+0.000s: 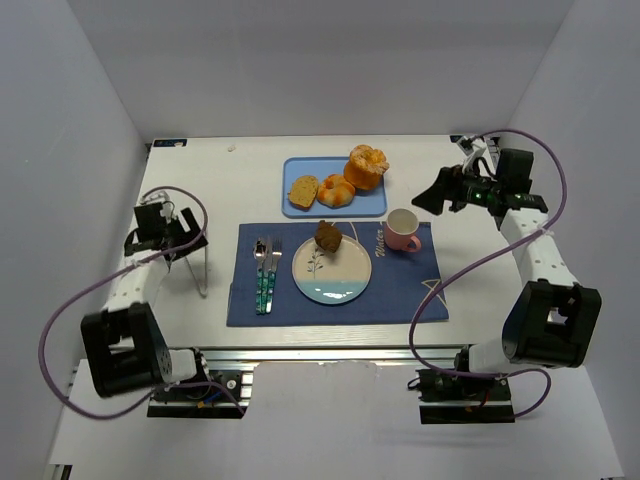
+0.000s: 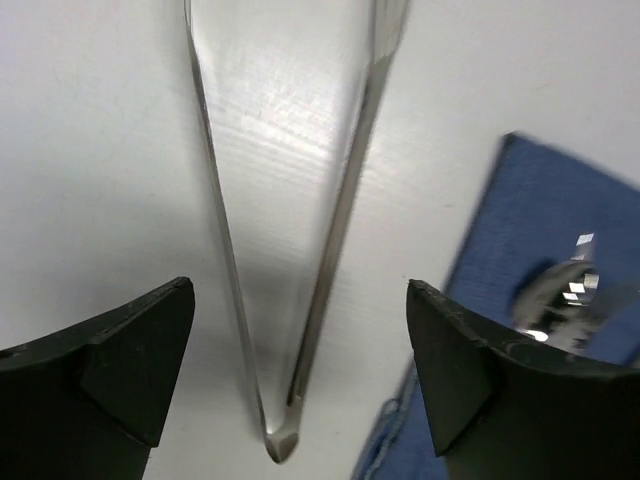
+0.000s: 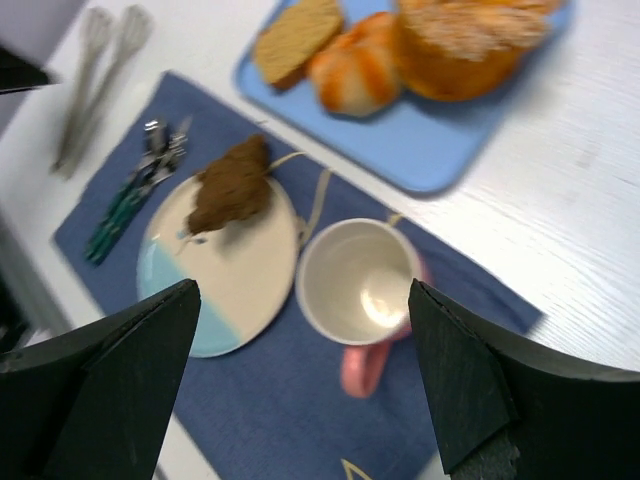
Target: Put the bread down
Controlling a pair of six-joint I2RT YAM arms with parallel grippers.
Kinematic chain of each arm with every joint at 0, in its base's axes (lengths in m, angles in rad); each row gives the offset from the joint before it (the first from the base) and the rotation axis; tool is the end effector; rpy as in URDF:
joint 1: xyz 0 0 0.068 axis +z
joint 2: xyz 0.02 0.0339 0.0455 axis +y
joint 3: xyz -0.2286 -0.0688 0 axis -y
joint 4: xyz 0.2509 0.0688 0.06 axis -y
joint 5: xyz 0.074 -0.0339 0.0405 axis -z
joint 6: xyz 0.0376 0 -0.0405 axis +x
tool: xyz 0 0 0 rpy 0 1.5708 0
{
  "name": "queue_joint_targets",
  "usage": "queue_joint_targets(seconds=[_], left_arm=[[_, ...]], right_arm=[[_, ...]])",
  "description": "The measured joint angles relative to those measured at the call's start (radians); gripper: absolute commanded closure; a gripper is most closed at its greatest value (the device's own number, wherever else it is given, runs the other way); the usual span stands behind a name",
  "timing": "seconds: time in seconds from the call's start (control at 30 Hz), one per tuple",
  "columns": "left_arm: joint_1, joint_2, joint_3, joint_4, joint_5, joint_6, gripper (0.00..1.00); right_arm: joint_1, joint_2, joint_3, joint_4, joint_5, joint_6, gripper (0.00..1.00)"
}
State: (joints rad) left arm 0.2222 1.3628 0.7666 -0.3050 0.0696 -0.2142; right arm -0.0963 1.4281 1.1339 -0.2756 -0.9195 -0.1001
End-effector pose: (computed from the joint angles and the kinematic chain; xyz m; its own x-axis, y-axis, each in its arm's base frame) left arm 0.2769 0.0599 0.1585 -0.7095 -0.3777 -0.5949 -0.3362 0.9234 -0.1852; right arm 0.3279 -0.0016 0.2722 -0.4735 -0.0151 -0.8807 -0.6589 0.6696 0.3427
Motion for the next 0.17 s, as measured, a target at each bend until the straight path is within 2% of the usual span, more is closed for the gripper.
queue_joint_targets(seconds=[0.17], left_arm=[[0.005,-0.266,-0.014,-0.003,0.034,-0.083,0.03]], right_arm=[[0.000,0.008,0.040,-0.014,0.183,0.022,0.10]])
